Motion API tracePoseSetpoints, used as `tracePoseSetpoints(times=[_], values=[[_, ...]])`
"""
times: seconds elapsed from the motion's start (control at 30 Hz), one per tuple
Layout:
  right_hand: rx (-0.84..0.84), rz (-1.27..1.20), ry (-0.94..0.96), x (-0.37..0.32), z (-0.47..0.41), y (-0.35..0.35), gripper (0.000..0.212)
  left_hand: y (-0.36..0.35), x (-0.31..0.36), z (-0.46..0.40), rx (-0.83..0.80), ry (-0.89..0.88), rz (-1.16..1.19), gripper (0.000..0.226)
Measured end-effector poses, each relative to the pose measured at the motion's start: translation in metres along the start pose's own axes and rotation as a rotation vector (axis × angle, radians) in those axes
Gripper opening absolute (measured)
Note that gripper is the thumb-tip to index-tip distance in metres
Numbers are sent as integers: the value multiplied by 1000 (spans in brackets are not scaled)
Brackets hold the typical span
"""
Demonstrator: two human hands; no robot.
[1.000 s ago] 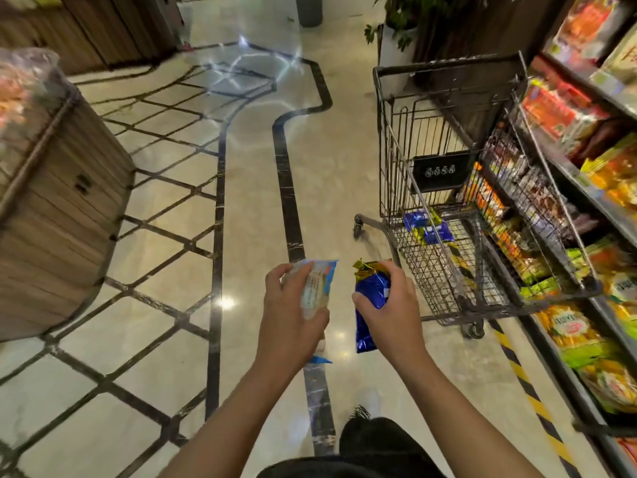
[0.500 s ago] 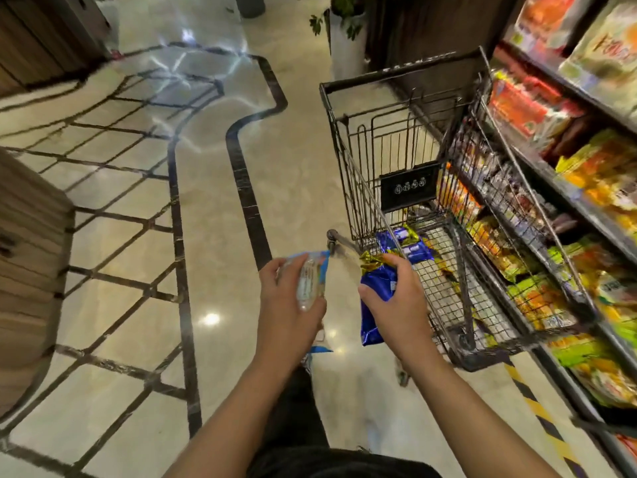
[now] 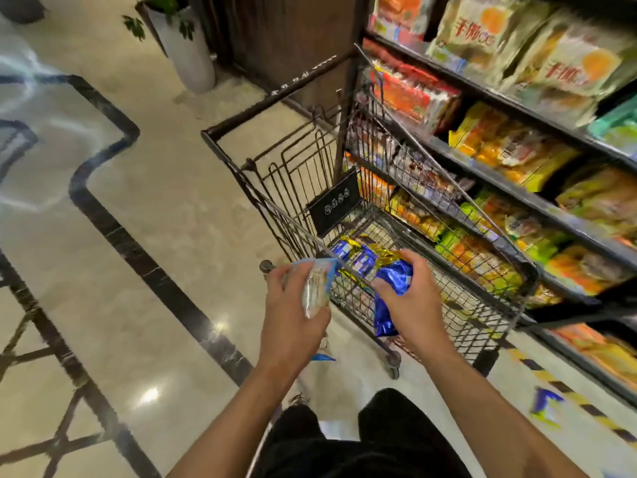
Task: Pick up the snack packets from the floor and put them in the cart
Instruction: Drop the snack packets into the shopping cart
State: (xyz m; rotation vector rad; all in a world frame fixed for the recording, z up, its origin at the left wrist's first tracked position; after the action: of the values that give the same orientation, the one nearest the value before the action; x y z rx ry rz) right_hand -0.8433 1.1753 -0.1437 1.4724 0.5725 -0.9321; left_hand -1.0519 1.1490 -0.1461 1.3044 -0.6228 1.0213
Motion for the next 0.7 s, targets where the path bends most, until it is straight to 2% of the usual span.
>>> tracePoseSetpoints(times=[0.23, 0.47, 0.7], values=[[148, 30, -93, 6, -37, 9, 67, -6, 18, -59, -109, -48, 63, 71], [172, -12, -86, 19, -73, 10, 64, -40, 51, -101, -200, -97, -19, 69], [166, -66, -147, 66, -117, 27, 65, -98, 77, -150, -285, -140, -133, 67]])
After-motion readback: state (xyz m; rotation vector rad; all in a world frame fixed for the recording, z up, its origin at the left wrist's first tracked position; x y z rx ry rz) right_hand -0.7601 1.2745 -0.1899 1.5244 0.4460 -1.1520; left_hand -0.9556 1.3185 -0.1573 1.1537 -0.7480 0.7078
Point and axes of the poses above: each hand's wrist, its own z-axis away from the middle knuckle, its own y-axis out of the back of the hand, x = y × z, the point moved 3 cm from there along -z, towards the middle knuckle, and after that the axes turned 9 degrees about y, right-handed, at the moved point
